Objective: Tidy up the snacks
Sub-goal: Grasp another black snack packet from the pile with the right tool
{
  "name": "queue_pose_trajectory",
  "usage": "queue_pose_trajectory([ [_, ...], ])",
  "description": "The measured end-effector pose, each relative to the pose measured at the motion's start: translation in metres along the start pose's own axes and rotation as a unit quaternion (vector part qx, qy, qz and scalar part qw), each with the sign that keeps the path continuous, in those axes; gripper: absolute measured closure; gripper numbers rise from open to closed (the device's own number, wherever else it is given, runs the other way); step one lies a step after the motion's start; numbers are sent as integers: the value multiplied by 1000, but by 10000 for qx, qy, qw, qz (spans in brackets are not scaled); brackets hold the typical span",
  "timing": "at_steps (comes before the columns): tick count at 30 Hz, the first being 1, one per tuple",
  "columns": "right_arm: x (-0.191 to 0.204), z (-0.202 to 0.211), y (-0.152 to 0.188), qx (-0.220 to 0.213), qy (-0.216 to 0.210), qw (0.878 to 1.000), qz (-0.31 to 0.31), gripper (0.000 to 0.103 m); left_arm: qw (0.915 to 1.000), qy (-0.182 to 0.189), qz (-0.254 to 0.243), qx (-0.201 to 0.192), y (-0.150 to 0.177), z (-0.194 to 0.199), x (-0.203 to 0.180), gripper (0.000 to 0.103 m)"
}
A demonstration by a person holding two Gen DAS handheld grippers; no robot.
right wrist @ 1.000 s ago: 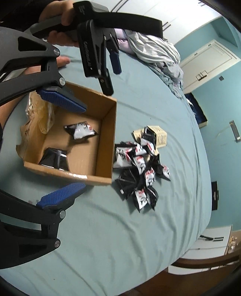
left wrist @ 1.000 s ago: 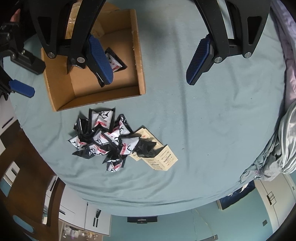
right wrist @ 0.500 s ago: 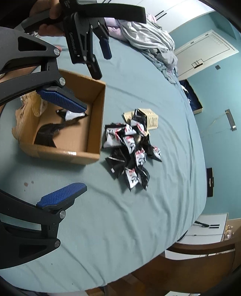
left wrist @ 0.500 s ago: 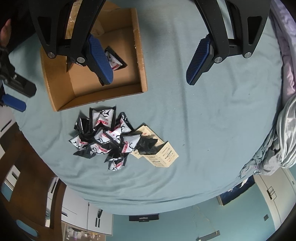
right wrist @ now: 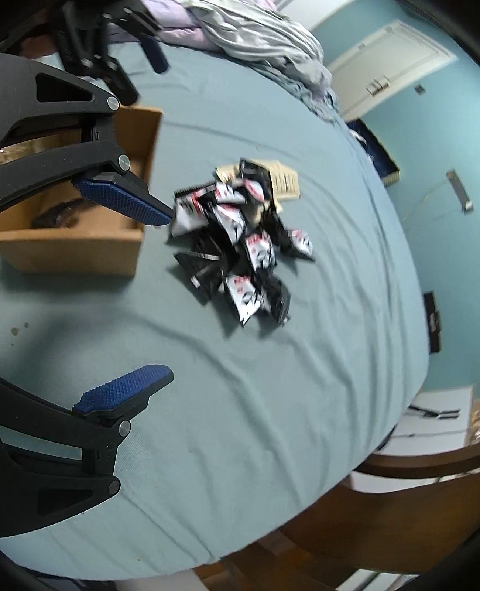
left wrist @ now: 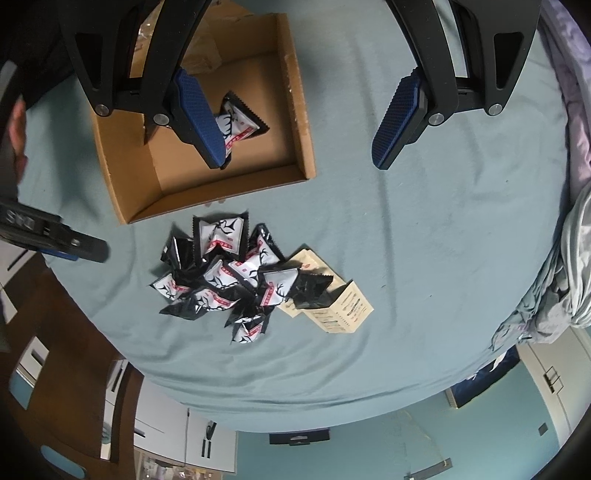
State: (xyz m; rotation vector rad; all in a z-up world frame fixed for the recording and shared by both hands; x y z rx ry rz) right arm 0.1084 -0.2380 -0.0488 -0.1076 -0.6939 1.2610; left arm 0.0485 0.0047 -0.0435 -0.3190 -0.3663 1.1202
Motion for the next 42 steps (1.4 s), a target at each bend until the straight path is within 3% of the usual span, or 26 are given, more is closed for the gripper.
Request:
queue_pose_trajectory([
  [7, -5, -25, -23, 389, -111, 9989, -233, 25, 10000, 44, 15, 18, -6, -5, 1, 19],
  [11, -9, -41, -40, 489, 59, 9984, -264, 25, 9999, 77, 61, 63, -9, -10, 2, 19],
  [20, 4, -106, -48, 1349, -24, 9907, -198, 25, 9993, 240, 230, 153, -13, -19, 9, 19],
  [25, 25, -110, -58, 1037, -45, 9941, 308, 25, 9989, 260, 324, 207, -13, -25, 12, 19],
  [28, 36, -122, -49, 1074, 154, 9921, 628, 25, 9989, 196, 358, 228, -14, -28, 14, 19],
  [31, 52, -126, -38, 954, 484, 9844, 1400, 26, 9988, 150, 420, 189, -15, -28, 17, 19],
  [33, 59, -126, -29, 882, 678, 9776, 1784, 49, 9987, 134, 472, 100, -17, -26, 19, 19],
  [34, 61, -123, -27, 841, 701, 9767, 1844, 49, 9987, 125, 487, 67, -17, -25, 20, 19],
  [37, 60, -110, -26, 885, 319, 9827, 1595, 50, 9985, 87, 543, -71, -18, -22, 23, 19],
  [42, 49, -52, -33, 529, -368, 9934, 953, 50, 9976, 112, 664, -146, -19, -22, 29, 19],
])
Point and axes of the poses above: each gripper's, at about its wrist camera, not at the fingertips, and z roughly against the way its jaws point, x to its left, y to its underside, the point moved 3 cm from there along -z, roughly the way its jaws point, and after that the axes turned 10 degrees about -z, right-handed, at the moved point
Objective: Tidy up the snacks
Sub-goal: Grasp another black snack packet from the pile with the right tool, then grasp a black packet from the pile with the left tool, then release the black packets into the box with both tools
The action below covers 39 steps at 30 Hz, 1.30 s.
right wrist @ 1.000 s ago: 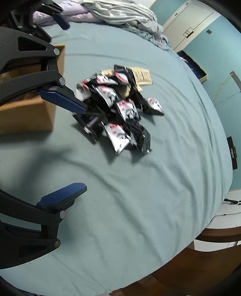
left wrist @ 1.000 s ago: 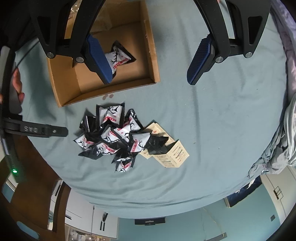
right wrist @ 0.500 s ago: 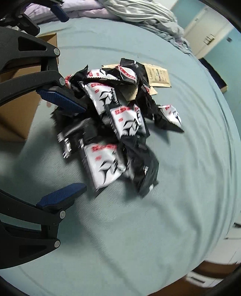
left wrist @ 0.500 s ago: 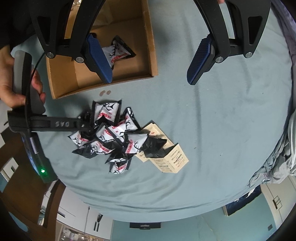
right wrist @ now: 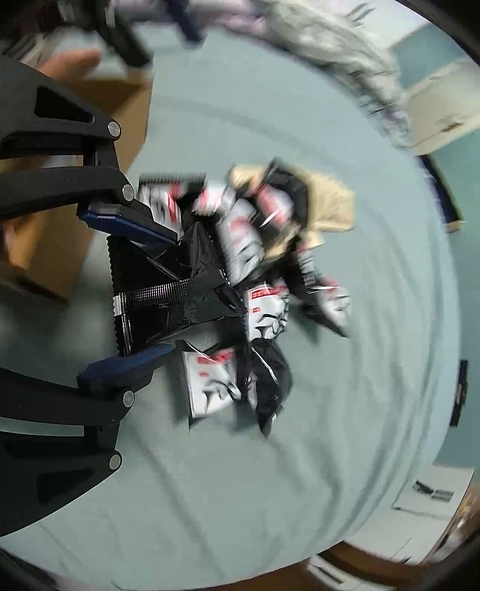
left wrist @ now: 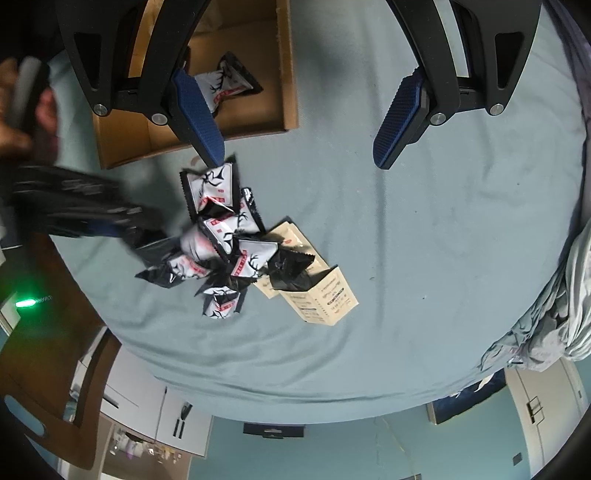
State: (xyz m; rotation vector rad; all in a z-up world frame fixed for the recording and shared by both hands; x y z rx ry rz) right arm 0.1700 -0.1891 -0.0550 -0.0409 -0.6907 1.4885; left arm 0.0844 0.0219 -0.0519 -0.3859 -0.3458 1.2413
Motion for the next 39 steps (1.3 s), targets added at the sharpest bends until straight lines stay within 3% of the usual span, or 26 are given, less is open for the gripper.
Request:
queue_pose_trajectory([
  [7, -7, 90, 46, -558, -449, 9969, -315, 50, 9998, 0, 72, 170, -13, -15, 7, 19],
  [12, -21, 115, 89, -677, -744, 9931, -594, 50, 9991, -1, 29, 415, -32, -37, 6, 19],
  [18, -32, 122, 117, -700, -967, 9896, -797, 50, 9975, -14, 85, 703, -72, -77, 2, 19],
  [24, -40, 93, 101, -406, -1008, 9898, -923, 50, 9940, -179, 168, 1067, -113, -124, 0, 18],
  [29, -41, 78, 90, -213, -1076, 9885, -1037, 50, 9855, -23, 718, 1539, -119, -162, 7, 19],
  [32, -41, 78, 88, -191, -1086, 9883, -1052, 50, 9825, 53, 930, 1615, -113, -169, 9, 28],
  [33, -41, 77, 87, -192, -1086, 9883, -1055, 50, 9830, -3, 957, 1568, -112, -167, 10, 39],
  [34, -41, 76, 86, -186, -1084, 9883, -1058, 50, 9839, -53, 967, 1504, -111, -162, 11, 57],
  [36, -41, 75, 86, -142, -1109, 9880, -1065, 50, 9841, 3, 992, 1476, -108, -153, 13, 64],
  [39, -42, 75, 88, -149, -1122, 9875, -1094, 50, 9856, -74, 988, 1367, -100, -130, 16, 65],
])
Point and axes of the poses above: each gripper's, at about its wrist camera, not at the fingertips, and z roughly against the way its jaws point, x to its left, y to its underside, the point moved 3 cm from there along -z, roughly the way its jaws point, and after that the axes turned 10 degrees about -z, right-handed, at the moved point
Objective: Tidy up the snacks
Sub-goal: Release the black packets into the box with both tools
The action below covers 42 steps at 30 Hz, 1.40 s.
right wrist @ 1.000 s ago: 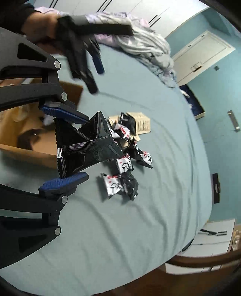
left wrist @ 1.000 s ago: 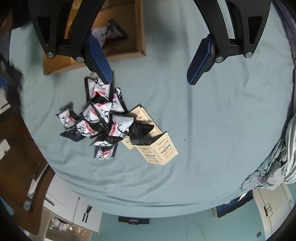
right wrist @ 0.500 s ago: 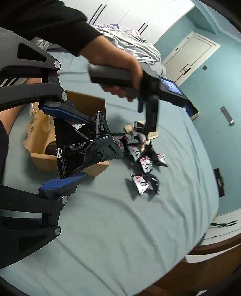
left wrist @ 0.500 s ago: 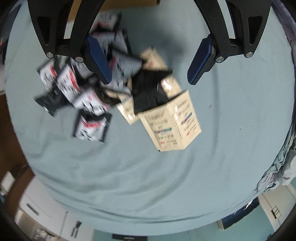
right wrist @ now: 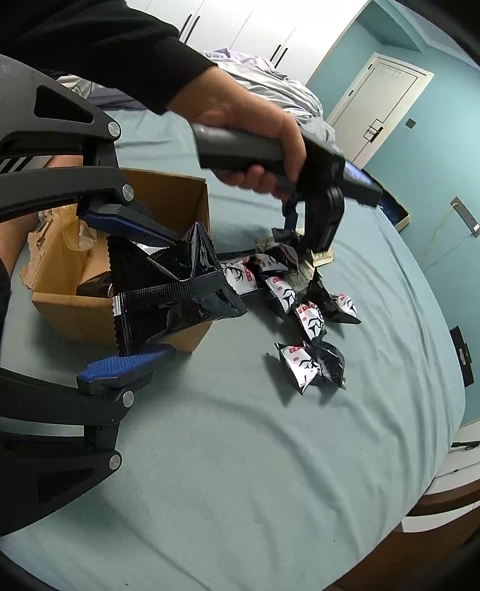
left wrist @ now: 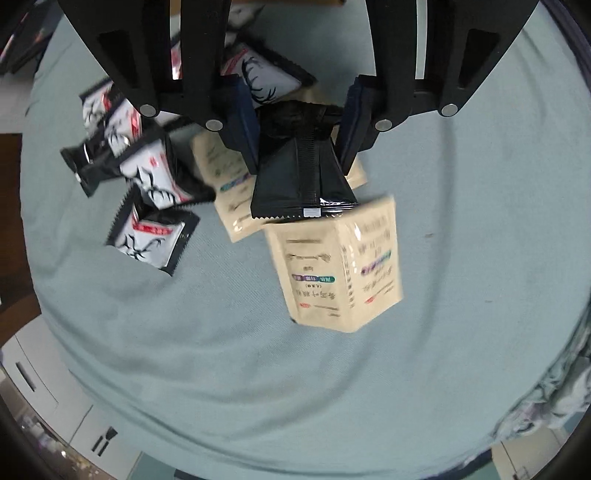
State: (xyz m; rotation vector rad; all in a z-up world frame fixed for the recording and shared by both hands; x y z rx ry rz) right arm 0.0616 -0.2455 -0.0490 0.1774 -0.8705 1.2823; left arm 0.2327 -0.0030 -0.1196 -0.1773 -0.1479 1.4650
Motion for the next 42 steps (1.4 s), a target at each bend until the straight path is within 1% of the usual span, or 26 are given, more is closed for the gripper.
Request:
queue_pose_trajectory([
  [2, -1, 2, 0, -36, 32, 10000, -16, 50, 9998, -78, -98, -175, 10, 20, 2, 65],
  [4, -1, 4, 1, -50, 55, 10000, -46, 50, 9993, -26, -167, -335, 23, 42, 3, 65],
  [8, 2, 8, 4, -118, 145, 9998, -34, 50, 9975, 225, -339, -574, 59, 87, -2, 65],
  [10, 5, 13, 6, -239, 239, 9994, 6, 50, 9952, 375, -555, -712, 84, 105, -1, 65],
  [11, 6, 16, 7, -306, 294, 9991, 32, 50, 9936, 470, -680, -764, 102, 114, -4, 65],
  [13, 10, 22, 11, -422, 330, 9985, 105, 50, 9912, 633, -863, -781, 117, 118, -15, 65],
  [14, 11, 24, 13, -466, 340, 9982, 146, 50, 9893, 710, -974, -823, 135, 122, -17, 65],
  [16, 16, 28, 19, -568, 404, 9972, 279, 50, 9862, 713, -1162, -935, 159, 125, -21, 64],
  [18, 20, 29, 24, -630, 492, 9959, 431, 50, 9828, 675, -1373, -1029, 174, 123, -25, 64],
  [20, 25, 28, 29, -658, 587, 9946, 539, 50, 9779, 948, -1541, -1047, 183, 122, -34, 55],
  [21, 27, 27, 31, -666, 656, 9939, 592, 50, 9751, 1130, -1635, -982, 189, 120, -38, 39],
  [22, 29, 26, 32, -673, 725, 9929, 657, 50, 9745, 1130, -1675, -979, 192, 120, -41, 26],
  [24, 32, 25, 36, -660, 763, 9922, 731, 50, 9738, 977, -1721, -1117, 194, 125, -42, 20],
  [26, 33, 24, 37, -611, 758, 9925, 733, 49, 9735, 844, -1707, -1266, 192, 132, -38, 19],
  [29, 33, 23, 37, -558, 724, 9933, 710, 49, 9769, 725, -1408, -1436, 186, 134, -24, 18],
  [31, 33, 24, 36, -555, 703, 9933, 727, 49, 9778, 396, -1364, -1538, 185, 134, -16, 18],
  [34, 38, 22, 37, -535, 750, 9919, 873, 49, 9760, -30, -1410, -1657, 184, 136, -8, 18],
  [38, 48, 17, 43, -471, 719, 9896, 1150, 49, 9753, -234, -1329, -1751, 182, 139, 0, 18],
  [42, 55, 16, 49, -430, 483, 9886, 1359, 49, 9739, -355, -1285, -1838, 181, 141, 2, 18],
])
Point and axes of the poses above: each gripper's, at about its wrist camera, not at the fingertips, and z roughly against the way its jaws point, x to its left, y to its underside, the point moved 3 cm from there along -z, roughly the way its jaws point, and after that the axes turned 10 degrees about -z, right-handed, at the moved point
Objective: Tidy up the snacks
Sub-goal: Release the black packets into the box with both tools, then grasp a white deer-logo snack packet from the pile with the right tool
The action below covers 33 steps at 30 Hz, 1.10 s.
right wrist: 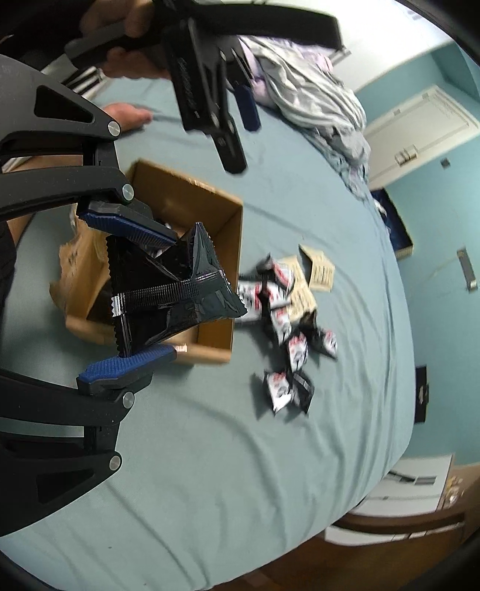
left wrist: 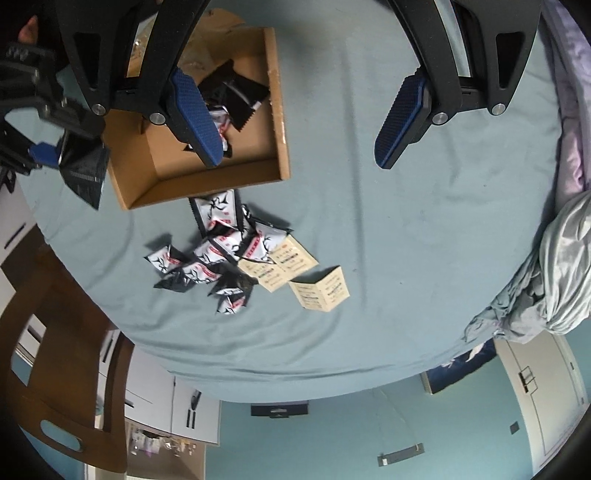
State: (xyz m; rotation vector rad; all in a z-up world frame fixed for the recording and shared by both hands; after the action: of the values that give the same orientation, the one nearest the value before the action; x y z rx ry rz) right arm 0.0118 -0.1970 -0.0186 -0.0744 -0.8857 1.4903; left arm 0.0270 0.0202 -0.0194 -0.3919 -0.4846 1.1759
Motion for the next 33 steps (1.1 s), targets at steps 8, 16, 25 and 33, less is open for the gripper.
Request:
queue_pose_trajectory([
  [8, -7, -12, 0, 243, -241, 9989, -306, 28, 10000, -57, 63, -10, -1, -1, 1, 18],
  [16, -11, -3, -2, -65, 133, 9989, -442, 28, 10000, -58, 73, 16, 0, 0, 0, 18],
  [25, -7, -1, 1, -180, 504, 9976, -443, 28, 9998, -149, -144, 39, 0, 0, -9, 18],
  [33, -12, 4, -4, -244, 589, 9966, -530, 28, 9998, -39, -170, 83, 0, 1, -14, 18],
])
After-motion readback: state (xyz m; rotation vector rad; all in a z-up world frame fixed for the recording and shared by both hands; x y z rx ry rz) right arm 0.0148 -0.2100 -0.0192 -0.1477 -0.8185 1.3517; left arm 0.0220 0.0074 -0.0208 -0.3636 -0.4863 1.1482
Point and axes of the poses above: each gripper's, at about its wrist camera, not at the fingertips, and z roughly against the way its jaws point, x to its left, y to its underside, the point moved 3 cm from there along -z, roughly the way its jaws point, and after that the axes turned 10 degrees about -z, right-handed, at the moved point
